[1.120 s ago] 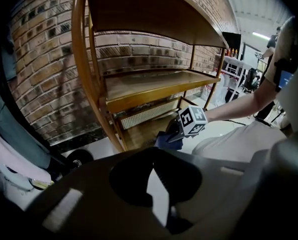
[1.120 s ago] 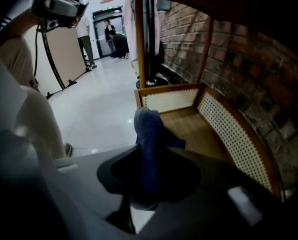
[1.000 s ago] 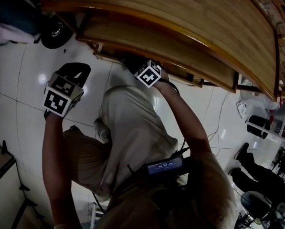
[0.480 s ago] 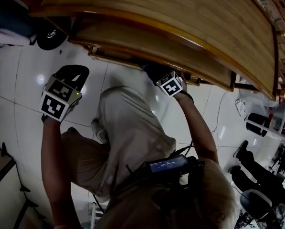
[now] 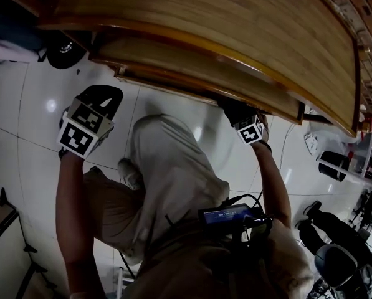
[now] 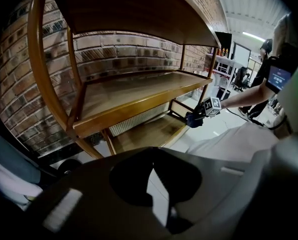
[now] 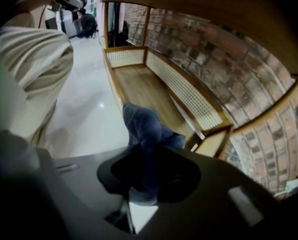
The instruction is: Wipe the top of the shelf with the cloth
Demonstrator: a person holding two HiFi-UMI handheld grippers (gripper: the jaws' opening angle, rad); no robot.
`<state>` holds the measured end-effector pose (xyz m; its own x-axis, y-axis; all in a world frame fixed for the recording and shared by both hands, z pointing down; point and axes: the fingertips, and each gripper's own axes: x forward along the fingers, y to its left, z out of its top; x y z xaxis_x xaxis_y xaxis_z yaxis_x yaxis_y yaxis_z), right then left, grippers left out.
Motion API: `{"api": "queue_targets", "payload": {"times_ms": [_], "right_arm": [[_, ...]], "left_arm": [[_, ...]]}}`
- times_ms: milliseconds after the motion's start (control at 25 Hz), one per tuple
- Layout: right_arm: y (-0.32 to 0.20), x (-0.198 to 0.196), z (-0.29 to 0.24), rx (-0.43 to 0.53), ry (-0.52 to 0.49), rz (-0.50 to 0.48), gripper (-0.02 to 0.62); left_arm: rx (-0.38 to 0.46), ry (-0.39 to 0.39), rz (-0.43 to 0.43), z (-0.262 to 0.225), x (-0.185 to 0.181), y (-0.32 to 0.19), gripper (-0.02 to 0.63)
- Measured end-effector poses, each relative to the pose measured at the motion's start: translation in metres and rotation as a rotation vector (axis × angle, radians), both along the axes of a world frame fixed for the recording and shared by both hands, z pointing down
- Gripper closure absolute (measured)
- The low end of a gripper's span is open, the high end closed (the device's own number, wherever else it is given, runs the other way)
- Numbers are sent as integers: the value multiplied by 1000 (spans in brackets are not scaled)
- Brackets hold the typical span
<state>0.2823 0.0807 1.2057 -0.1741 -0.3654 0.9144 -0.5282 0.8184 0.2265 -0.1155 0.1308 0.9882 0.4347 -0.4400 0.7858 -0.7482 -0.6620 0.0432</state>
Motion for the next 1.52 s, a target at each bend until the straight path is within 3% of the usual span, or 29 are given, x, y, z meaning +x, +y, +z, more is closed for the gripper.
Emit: {"api": "queue_targets", "payload": {"times_ms": [200,320,440,520,600,720,800,880,1000,1120,1400,1520], "right_arm": [[2,70,10,65,162,26,516],[39,121,9,12,304,78,518],[51,118,-1,-97,334,145,520],[96,86,-12,-285,262,229,520],[150,27,-36,-449,128,211,520],[183,-36,-109,-444,104,9,520],[190,-83,-174,-397,31,-110,520],[188,-126,-242,-362,-68,-167,520],[157,-160,-328,-288,-132,-188,520],[127,-167,-402,-253,-159,-124,520],[62,-213,-604,-137,-275,-67,520],[31,-230,-689,-55,-348,-23,518]], "left_arm": [[21,2,18,-1,17,-7,601],[-1,21,52,7,35,2,601],[21,37,14,4,38,-13,601],[46,72,-55,-2,39,-23,601],[93,93,-136,-6,38,-23,601],[123,88,-234,-5,27,7,601],[109,80,-320,-9,9,40,601],[83,76,-417,-26,-10,73,601],[48,117,-513,-85,-24,103,601],[34,165,-526,-171,-12,118,601],[164,215,-414,-408,9,100,601],[215,237,-326,-494,11,84,601]]}}
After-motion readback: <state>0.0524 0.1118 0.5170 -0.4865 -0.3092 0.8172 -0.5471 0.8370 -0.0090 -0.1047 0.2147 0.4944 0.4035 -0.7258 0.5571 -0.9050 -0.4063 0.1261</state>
